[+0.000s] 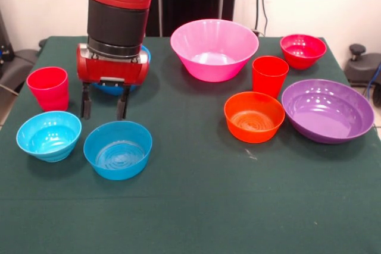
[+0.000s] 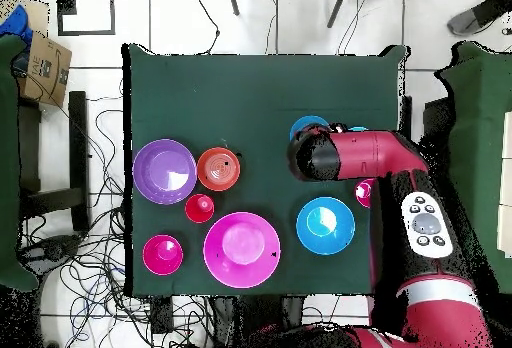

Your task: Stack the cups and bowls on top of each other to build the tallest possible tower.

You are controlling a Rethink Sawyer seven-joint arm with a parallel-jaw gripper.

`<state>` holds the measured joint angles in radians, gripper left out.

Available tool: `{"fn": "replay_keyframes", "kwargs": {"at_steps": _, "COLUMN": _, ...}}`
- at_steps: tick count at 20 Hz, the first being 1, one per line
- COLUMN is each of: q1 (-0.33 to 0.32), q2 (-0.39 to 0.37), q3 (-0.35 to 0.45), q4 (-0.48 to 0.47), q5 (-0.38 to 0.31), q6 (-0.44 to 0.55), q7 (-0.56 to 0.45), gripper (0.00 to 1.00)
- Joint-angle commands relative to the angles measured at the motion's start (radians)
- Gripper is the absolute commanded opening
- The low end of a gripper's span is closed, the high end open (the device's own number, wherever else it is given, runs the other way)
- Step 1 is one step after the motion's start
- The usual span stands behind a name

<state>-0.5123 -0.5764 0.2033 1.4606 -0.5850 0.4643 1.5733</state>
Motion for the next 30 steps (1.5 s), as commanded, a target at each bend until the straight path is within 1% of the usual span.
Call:
{"fn": "replay_keyframes", "kwargs": {"at_steps": 1, "q1": -0.008, "q2": 0.029, "q3": 0.091, "q4": -0.043, "q5": -0.111, "q6": 0.005, "q7": -0.187, "gripper": 1.0}}
{"fn": "replay_keyframes", "kwargs": {"at_steps": 9, "q1": -0.03, "q2": 0.015, "q3": 0.111, "q4": -0.062, "q5": -0.137, "q6": 0.019, "q7": -0.204, "gripper": 1.0}}
{"fn": "replay_keyframes", "kwargs": {"at_steps": 14, "q1": -0.042, "q2": 0.001, "q3": 0.129, "q4": -0.07, "q5": -0.127, "q6": 0.058, "q7": -0.227, "gripper": 1.0}}
{"fn": "replay_keyframes", "kwargs": {"at_steps": 18, "q1": -0.038, "q2": -0.015, "q3": 0.133, "q4": -0.076, "q5": -0.117, "q6": 0.097, "q7": -0.235, "gripper": 1.0}}
{"fn": "replay_keyframes", "kwargs": {"at_steps": 20, "q1": -0.035, "q2": -0.011, "q3": 0.133, "q4": -0.082, "q5": -0.122, "q6": 0.099, "q7": -0.235, "gripper": 1.0}}
{"fn": "replay_keyframes", "kwargs": {"at_steps": 25, "q1": -0.035, "q2": 0.014, "q3": 0.125, "q4": -0.098, "q5": -0.158, "q6": 0.06, "q7": -0.228, "gripper": 1.0}}
{"fn": "replay_keyframes", "kwargs": {"at_steps": 30, "q1": -0.027, "q2": 0.045, "q3": 0.131, "q4": -0.121, "q5": -0.19, "q6": 0.071, "q7": -0.274, "gripper": 1.0}}
